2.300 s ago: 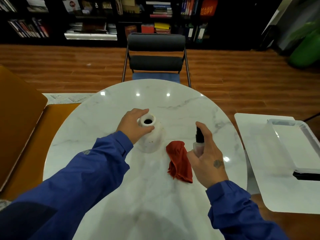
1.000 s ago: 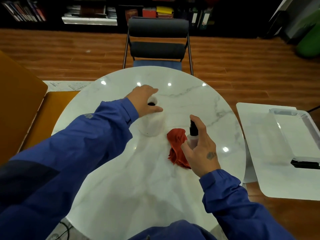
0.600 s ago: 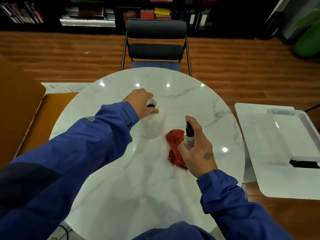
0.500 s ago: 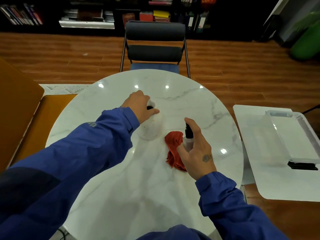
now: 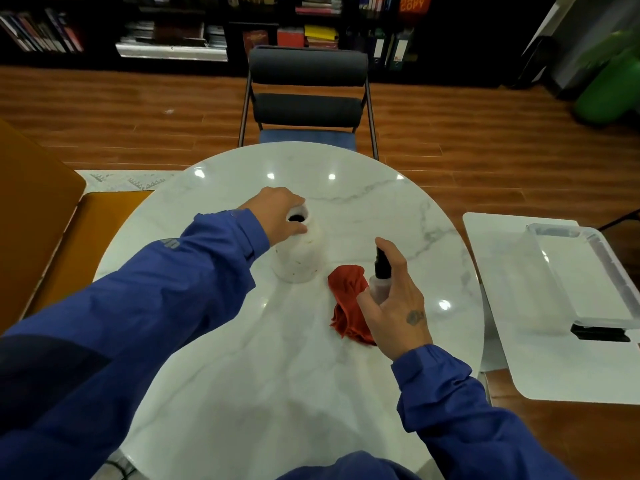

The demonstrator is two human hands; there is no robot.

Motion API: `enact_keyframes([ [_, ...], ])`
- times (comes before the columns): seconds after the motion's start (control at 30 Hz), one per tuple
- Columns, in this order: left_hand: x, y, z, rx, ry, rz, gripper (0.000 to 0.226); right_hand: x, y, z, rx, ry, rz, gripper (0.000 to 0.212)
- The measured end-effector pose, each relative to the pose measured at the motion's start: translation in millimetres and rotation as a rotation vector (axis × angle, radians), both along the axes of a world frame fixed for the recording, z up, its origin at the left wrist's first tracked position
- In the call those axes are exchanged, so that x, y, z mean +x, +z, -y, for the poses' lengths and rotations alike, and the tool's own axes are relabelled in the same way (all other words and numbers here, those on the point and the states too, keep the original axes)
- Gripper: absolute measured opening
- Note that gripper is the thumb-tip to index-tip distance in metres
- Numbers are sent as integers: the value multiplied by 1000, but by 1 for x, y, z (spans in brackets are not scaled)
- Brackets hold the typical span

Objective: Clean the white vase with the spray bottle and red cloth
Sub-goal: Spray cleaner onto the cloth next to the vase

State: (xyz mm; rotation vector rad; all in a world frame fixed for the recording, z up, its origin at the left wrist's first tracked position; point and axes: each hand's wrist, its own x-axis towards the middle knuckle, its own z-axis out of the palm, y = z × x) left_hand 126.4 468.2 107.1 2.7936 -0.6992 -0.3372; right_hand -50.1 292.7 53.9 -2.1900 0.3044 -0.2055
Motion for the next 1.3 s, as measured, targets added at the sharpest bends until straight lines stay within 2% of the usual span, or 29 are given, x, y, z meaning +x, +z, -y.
enact_keyframes([
  [0.07,3,-3,2,24,39,11,43,0,1,1,0,-5,3,79],
  [0.27,9,-1,7,70,261,-3,67,-1,2,1,5,28,7,78],
  [0.4,12,3,5,49,244,-43,77,0,4,3,7,31,23,77],
  [0.57,9,7,-6,-20,118,-41,67,0,3,1,-24,31,35,77],
  [0.77,8,6,-7,-37,116,-30,54,0,0,0,-46,10,22,74],
  [1.0,11,2,-5,-28,141,-10,55,2,1,1,-21,-6,51,79],
  [1.3,10,1,6,71,334,38,70,-4,-4,1,-50,-12,52,81],
])
